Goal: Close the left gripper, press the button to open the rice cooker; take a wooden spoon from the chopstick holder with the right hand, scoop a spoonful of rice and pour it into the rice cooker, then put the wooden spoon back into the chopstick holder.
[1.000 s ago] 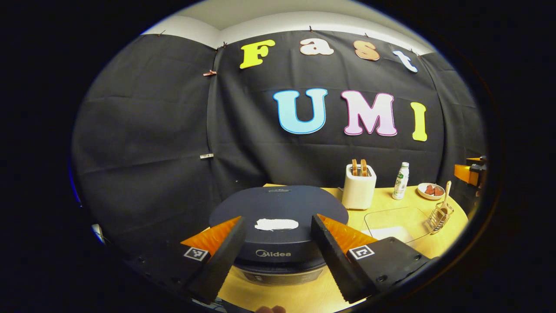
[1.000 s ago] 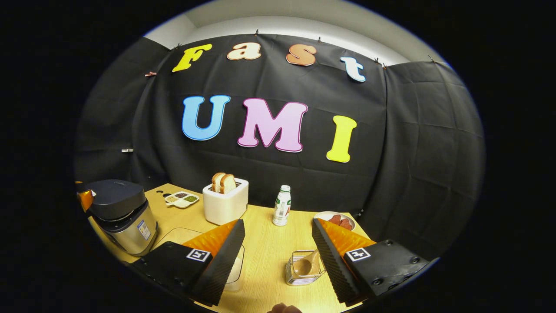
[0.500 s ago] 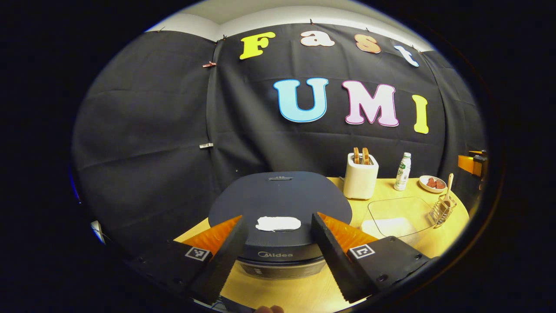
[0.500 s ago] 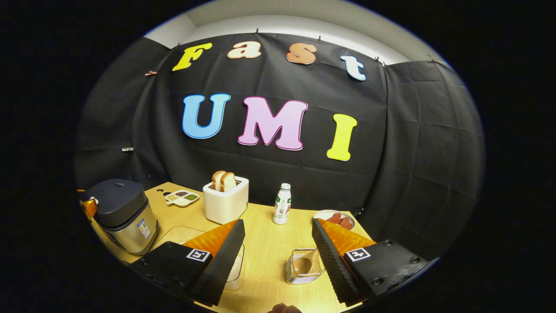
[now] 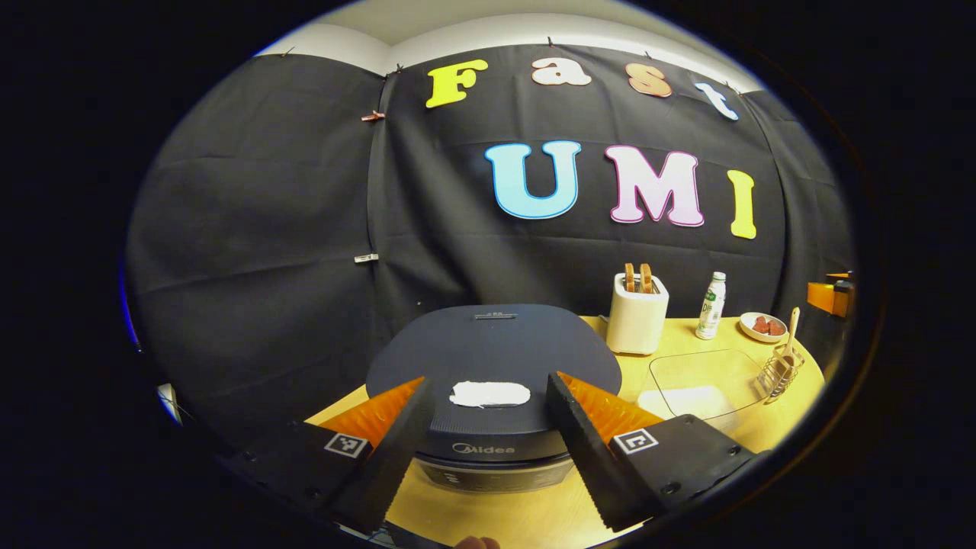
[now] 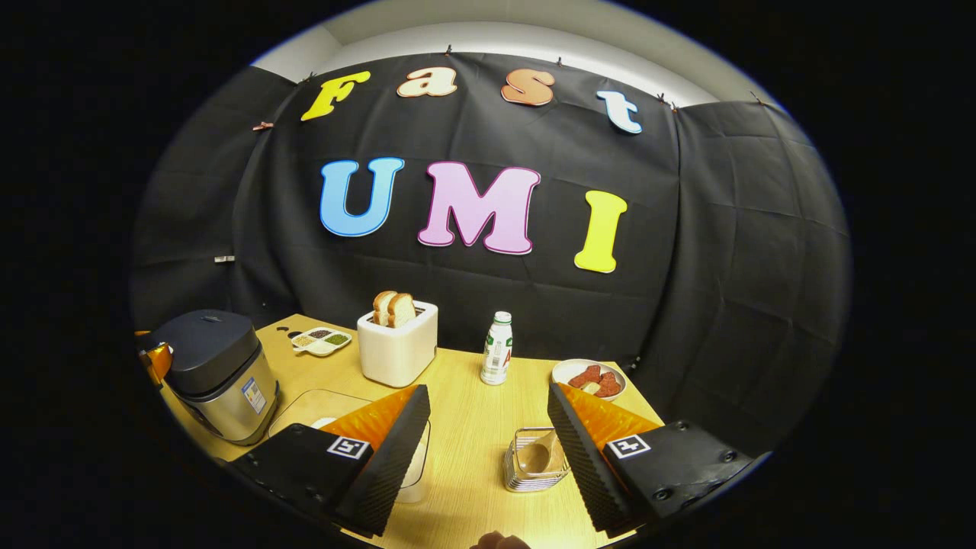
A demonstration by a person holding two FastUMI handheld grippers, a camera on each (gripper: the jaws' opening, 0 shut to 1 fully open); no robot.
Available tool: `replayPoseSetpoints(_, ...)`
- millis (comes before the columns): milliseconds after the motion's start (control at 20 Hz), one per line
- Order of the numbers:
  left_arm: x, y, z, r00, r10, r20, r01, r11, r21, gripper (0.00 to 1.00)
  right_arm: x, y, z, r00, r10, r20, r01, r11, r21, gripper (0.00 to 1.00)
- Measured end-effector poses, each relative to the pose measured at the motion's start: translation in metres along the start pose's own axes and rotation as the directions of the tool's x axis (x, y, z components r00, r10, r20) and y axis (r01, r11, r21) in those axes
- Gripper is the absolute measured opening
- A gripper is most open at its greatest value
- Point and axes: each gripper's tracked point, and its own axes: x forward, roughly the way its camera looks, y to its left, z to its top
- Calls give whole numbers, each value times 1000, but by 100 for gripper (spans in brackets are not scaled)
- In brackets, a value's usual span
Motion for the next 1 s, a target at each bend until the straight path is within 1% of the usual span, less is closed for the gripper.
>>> replayPoseSetpoints(300,-1,-1,-1,999,1,41,-1,1000,5,100,0,-3,-6,1000,-9,-13,9,1000,2,97)
replayPoseSetpoints(400,1,-1,-10,1000,-5,28,5,1000,5,100,0,-4,-8,1000,-13,-20,13,1000,8,97)
replayPoseSetpoints(500,1,-2,-11,999,-6,49,6,1000,15,100,1,-4,-7,1000,-14,-22,14,1000,9,97)
replayPoseSetpoints(900,0,-1,-5,997,-2,83,2,1000,2,100,-1,-1,-8,1000,-5,-26,5,1000,9,97)
replayPoseSetpoints(1000,1,-1,-5,998,-3,69,3,1000,3,100,-3,-1,-6,1000,-3,-18,3,1000,3,97)
